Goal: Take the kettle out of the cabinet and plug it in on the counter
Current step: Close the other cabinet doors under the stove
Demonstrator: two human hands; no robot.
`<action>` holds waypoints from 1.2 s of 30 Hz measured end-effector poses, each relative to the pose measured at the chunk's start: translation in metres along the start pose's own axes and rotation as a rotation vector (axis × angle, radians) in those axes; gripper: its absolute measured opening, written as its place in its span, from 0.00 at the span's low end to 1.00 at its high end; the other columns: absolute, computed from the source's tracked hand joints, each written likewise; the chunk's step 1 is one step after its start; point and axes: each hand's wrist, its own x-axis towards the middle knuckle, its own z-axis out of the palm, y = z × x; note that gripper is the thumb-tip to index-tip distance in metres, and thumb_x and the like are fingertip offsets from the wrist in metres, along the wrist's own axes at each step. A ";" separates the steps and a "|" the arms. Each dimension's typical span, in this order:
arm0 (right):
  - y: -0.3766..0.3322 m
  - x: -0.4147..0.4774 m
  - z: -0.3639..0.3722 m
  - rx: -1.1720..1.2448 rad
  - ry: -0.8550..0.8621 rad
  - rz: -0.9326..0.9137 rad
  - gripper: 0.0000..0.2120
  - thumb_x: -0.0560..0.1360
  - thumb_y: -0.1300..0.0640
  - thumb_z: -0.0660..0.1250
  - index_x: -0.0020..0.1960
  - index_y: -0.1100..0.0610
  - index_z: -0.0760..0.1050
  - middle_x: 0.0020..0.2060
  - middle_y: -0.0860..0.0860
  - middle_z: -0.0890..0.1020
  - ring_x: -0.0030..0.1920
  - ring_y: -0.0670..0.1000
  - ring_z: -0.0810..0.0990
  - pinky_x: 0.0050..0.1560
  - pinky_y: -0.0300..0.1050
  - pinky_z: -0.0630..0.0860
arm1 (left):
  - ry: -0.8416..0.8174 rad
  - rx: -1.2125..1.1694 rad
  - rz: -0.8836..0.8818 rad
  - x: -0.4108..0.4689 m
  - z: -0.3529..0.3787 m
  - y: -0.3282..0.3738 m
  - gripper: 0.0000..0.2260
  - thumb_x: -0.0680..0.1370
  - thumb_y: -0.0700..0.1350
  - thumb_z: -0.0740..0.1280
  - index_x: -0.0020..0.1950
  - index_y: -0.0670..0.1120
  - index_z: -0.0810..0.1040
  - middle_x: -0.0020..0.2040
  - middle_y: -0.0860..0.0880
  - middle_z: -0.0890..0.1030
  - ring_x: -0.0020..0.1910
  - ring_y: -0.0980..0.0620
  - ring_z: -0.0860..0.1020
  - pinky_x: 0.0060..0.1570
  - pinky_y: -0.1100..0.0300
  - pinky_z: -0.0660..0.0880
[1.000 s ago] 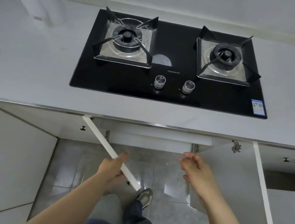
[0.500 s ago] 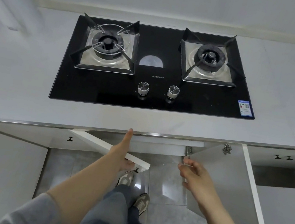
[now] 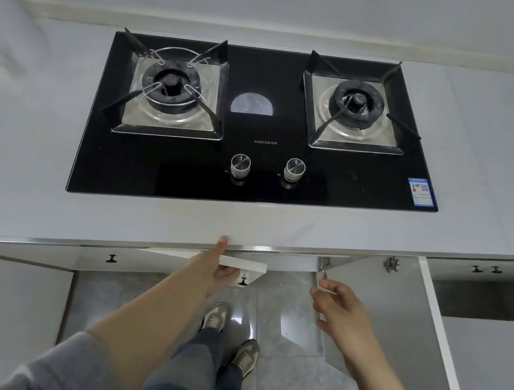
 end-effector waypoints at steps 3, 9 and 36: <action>0.002 0.002 0.000 -0.001 0.007 0.016 0.16 0.75 0.53 0.67 0.62 0.54 0.72 0.54 0.52 0.79 0.58 0.53 0.78 0.65 0.56 0.72 | -0.025 -0.051 0.008 -0.001 0.004 0.001 0.07 0.77 0.42 0.67 0.46 0.38 0.73 0.50 0.39 0.78 0.58 0.42 0.76 0.63 0.47 0.73; 0.006 0.006 0.000 0.025 0.028 0.040 0.15 0.75 0.53 0.67 0.61 0.54 0.72 0.51 0.51 0.78 0.56 0.53 0.77 0.64 0.55 0.73 | -0.010 -0.084 0.067 0.010 0.008 0.002 0.07 0.78 0.39 0.65 0.43 0.37 0.73 0.44 0.41 0.77 0.42 0.47 0.78 0.64 0.48 0.73; 0.096 0.018 -0.132 -0.296 0.613 0.075 0.23 0.74 0.60 0.64 0.68 0.64 0.69 0.66 0.64 0.71 0.63 0.64 0.72 0.59 0.53 0.70 | -0.257 0.895 0.163 -0.050 0.065 -0.074 0.03 0.78 0.42 0.65 0.47 0.43 0.74 0.46 0.44 0.80 0.44 0.47 0.79 0.46 0.55 0.76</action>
